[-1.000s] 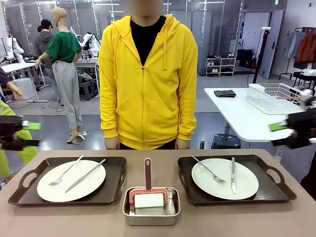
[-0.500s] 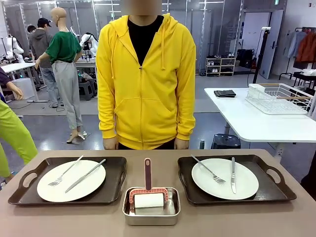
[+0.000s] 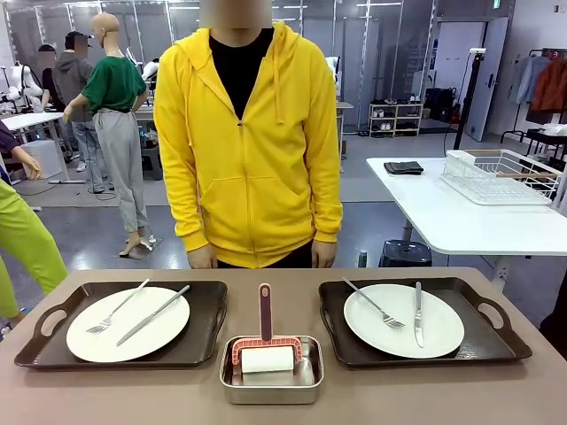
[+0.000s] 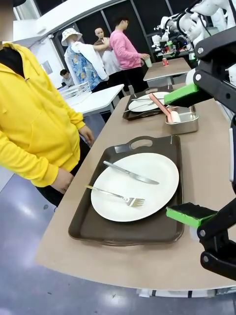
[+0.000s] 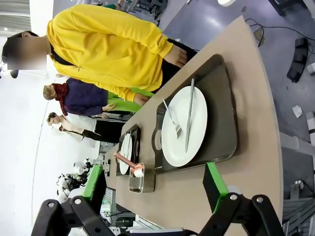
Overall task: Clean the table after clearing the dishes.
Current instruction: When the left (or right) Handle tray is removed, use the left hand (or right hand) to clean the left (or right) side of the table with the Lint Roller.
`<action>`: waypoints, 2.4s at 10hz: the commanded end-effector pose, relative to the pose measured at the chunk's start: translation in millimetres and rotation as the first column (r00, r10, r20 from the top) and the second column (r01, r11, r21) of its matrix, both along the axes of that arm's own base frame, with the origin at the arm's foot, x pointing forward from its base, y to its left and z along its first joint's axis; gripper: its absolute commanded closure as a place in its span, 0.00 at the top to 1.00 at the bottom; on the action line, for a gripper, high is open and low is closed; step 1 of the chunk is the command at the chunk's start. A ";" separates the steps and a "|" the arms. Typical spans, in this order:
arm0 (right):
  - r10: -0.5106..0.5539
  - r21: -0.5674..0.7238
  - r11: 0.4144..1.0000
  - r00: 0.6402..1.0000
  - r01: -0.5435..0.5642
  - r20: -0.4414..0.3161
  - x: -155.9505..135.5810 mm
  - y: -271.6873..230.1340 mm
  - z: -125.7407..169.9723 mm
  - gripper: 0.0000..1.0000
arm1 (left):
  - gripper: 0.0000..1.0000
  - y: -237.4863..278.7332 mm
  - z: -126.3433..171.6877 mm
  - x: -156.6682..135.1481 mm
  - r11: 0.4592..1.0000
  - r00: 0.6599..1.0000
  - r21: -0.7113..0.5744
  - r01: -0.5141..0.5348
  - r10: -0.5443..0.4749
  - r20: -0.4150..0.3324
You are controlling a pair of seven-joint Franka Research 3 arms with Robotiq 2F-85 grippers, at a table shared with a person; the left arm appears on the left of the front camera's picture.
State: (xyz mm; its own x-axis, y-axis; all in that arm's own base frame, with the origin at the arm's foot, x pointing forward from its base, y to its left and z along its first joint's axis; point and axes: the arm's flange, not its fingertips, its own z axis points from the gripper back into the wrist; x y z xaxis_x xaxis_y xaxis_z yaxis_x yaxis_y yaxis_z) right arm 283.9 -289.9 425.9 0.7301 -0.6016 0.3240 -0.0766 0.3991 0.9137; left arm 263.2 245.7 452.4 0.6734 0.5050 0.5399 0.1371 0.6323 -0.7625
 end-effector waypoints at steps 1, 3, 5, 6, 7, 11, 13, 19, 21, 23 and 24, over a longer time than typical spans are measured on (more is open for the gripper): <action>-0.002 0.004 1.000 1.000 0.002 -0.001 -6.1 -2.9 -0.2 1.00 | 1.00 1.9 -2.4 -1.2 1.000 1.000 0.004 0.008 -0.008 0.007; -0.002 0.004 1.000 1.000 0.002 -0.001 -6.1 -2.9 -0.2 1.00 | 1.00 1.9 -2.4 -1.2 1.000 1.000 0.004 0.008 -0.008 0.007; -0.002 0.004 1.000 1.000 0.002 -0.001 -6.1 -2.9 -0.2 1.00 | 1.00 1.9 -2.4 -1.2 1.000 1.000 0.004 0.008 -0.008 0.007; -0.002 0.004 1.000 1.000 0.002 -0.001 -6.1 -2.9 -0.2 1.00 | 1.00 1.9 -2.4 -1.2 1.000 1.000 0.004 0.008 -0.008 0.007; -0.002 0.004 1.000 1.000 0.002 -0.001 -6.1 -2.9 -0.2 1.00 | 1.00 1.9 -2.4 -1.2 1.000 1.000 0.004 0.008 -0.008 0.007; -0.002 0.004 1.000 1.000 0.002 -0.001 -6.1 -2.9 -0.2 1.00 | 1.00 1.9 -2.4 -1.2 1.000 1.000 0.004 0.008 -0.008 0.007; -0.002 0.004 1.000 1.000 0.002 -0.001 -6.1 -2.9 -0.2 1.00 | 1.00 1.9 -2.4 -1.2 1.000 1.000 0.004 0.008 -0.008 0.007; -0.002 0.004 1.000 1.000 0.002 -0.001 -6.1 -2.9 -0.2 1.00 | 1.00 1.9 -2.4 -1.2 1.000 1.000 0.004 0.008 -0.008 0.007; -0.002 0.004 1.000 1.000 0.002 -0.001 -6.1 -2.9 -0.2 1.00 | 1.00 1.9 -2.4 -1.2 1.000 1.000 0.004 0.008 -0.008 0.007; -0.002 0.004 1.000 1.000 0.002 -0.001 -6.1 -2.9 -0.2 1.00 | 1.00 1.9 -2.4 -1.2 1.000 1.000 0.004 0.008 -0.008 0.007; -0.002 0.004 1.000 1.000 0.002 -0.001 -6.1 -2.9 -0.2 1.00 | 1.00 1.9 -2.4 -1.2 1.000 1.000 0.004 0.008 -0.008 0.007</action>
